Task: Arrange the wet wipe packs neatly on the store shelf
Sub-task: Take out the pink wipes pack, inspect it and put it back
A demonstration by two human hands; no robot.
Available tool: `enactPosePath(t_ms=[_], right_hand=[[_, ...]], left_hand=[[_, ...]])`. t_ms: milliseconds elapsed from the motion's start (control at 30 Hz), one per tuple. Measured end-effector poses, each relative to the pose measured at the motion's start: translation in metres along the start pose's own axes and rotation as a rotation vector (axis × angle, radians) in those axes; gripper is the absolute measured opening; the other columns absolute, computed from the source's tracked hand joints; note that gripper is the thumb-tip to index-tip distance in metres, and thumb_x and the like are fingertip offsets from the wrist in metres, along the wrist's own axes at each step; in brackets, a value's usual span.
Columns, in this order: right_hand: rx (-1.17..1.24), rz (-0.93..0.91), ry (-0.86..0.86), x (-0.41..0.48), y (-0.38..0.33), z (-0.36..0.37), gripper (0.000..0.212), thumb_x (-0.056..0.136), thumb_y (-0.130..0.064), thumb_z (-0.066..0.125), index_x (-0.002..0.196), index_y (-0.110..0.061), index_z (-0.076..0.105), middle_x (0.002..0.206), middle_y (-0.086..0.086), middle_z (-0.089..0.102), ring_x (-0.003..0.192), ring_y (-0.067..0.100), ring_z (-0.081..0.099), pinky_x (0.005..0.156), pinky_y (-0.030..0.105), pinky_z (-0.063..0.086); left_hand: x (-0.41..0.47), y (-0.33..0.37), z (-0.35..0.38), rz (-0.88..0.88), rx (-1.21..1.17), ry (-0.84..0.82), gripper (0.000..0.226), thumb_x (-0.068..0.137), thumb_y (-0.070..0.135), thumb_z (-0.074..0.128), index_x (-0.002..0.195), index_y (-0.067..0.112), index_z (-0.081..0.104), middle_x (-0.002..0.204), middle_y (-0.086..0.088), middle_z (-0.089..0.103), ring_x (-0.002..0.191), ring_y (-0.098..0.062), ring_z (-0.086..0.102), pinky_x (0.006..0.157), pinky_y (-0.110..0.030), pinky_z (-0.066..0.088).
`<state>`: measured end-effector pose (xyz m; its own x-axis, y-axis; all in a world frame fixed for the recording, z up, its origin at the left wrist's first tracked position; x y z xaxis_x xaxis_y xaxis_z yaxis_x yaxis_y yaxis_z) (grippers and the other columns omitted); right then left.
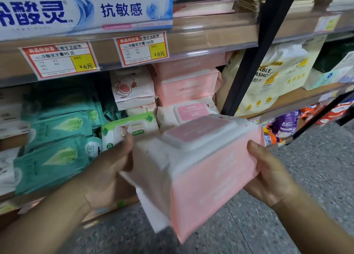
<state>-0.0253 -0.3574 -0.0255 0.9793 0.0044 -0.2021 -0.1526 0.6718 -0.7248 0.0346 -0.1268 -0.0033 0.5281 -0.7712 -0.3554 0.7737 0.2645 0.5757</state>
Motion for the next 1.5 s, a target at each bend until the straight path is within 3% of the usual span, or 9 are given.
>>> enactPosePath(t_ms=[100,167,267,533,633,933,1100,1300,1500], right_hand=[[0.062,-0.066,0.081,-0.002,-0.002,-0.004,0.060,0.045,-0.033,0.100,0.100,-0.016,0.085,0.104,0.012,0.081,0.094,0.025,0.079,0.078,0.043,0.065],[0.087,-0.095,0.184,-0.003,-0.002,-0.012,0.033,0.072,-0.031,0.079,0.101,-0.017,0.084,0.109,0.013,0.080,0.096,0.026,0.079,0.081,0.048,0.064],[0.073,-0.135,0.278,-0.003,-0.003,-0.017,0.037,0.082,-0.024,0.062,0.116,-0.015,0.075,0.116,0.014,0.079,0.098,0.026,0.078,0.087,0.051,0.060],[-0.317,-0.124,0.344,-0.003,-0.004,-0.006,0.106,0.037,-0.046,0.102,0.132,-0.018,0.063,0.125,0.013,0.075,0.112,0.031,0.074,0.093,0.049,0.061],[-0.429,-0.099,0.353,-0.005,-0.006,0.002,0.094,0.047,-0.036,0.099,0.131,-0.018,0.059,0.119,0.010,0.078,0.103,0.030,0.077,0.084,0.052,0.061],[-0.603,-0.191,0.212,0.027,-0.045,-0.004,0.062,0.059,-0.032,0.085,0.120,-0.024,0.073,0.116,0.007,0.080,0.109,0.029,0.075,0.087,0.042,0.063],[-0.734,-0.297,0.153,0.051,-0.055,-0.010,0.062,0.070,-0.035,0.081,0.130,-0.026,0.068,0.126,0.002,0.076,0.121,0.024,0.070,0.100,0.043,0.056],[-0.838,-0.368,0.157,0.077,-0.053,-0.016,0.050,0.088,-0.019,0.073,0.137,-0.024,0.061,0.112,-0.015,0.078,0.109,0.003,0.071,0.086,0.019,0.057],[-0.890,-0.370,0.142,0.098,-0.046,-0.033,0.051,0.095,-0.013,0.068,0.144,-0.021,0.054,0.125,-0.013,0.074,0.118,0.004,0.067,0.099,0.025,0.054]], left_hand=[[-0.009,0.011,-0.022,0.112,0.297,0.223,0.050,0.102,0.049,0.032,0.152,0.042,0.029,0.118,-0.002,0.069,0.128,-0.005,0.052,0.094,-0.074,0.035],[-0.007,0.018,-0.002,0.228,0.436,0.338,0.080,0.083,0.052,0.067,0.148,0.056,0.020,0.129,0.006,0.065,0.123,-0.018,0.059,0.094,-0.069,0.043],[-0.006,0.018,0.009,0.403,0.441,0.163,0.142,0.006,0.052,0.095,0.139,0.042,0.046,0.147,0.004,0.050,0.115,-0.017,0.066,0.089,-0.049,0.054],[0.000,-0.022,0.018,0.576,0.543,0.535,0.061,0.064,0.037,0.081,0.114,0.053,0.050,0.103,0.030,0.071,0.088,0.012,0.067,0.070,-0.012,0.049],[0.000,-0.015,0.018,0.561,0.568,0.557,0.041,0.073,0.035,0.076,0.102,0.050,0.051,0.086,0.048,0.063,0.070,0.017,0.064,0.054,-0.010,0.046],[0.024,0.008,0.027,0.796,0.722,0.512,0.078,0.078,0.009,0.079,0.136,0.048,0.043,0.126,0.011,0.064,0.106,-0.004,0.066,0.078,-0.013,0.054],[0.039,0.018,0.026,0.915,0.797,0.471,0.081,0.081,0.004,0.076,0.144,0.037,0.037,0.135,0.039,0.042,0.121,0.008,0.053,0.094,-0.016,0.049],[0.062,0.022,0.008,0.950,0.859,0.483,0.079,0.085,-0.003,0.070,0.148,0.026,0.032,0.138,0.031,0.036,0.118,0.026,0.041,0.088,0.002,0.035],[0.080,0.019,-0.007,0.954,0.939,0.507,0.079,0.088,-0.001,0.067,0.151,0.025,0.026,0.138,0.041,0.023,0.130,0.026,0.023,0.099,0.002,0.022]])
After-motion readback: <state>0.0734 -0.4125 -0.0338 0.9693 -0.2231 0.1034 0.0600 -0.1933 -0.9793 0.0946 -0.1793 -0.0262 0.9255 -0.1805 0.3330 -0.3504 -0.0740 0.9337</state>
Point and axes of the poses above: each hand's wrist, its own x-axis towards the middle knuckle, its own z-axis out of the palm, y = z × x, the point moved 6 cm from there along x, towards the middle knuckle
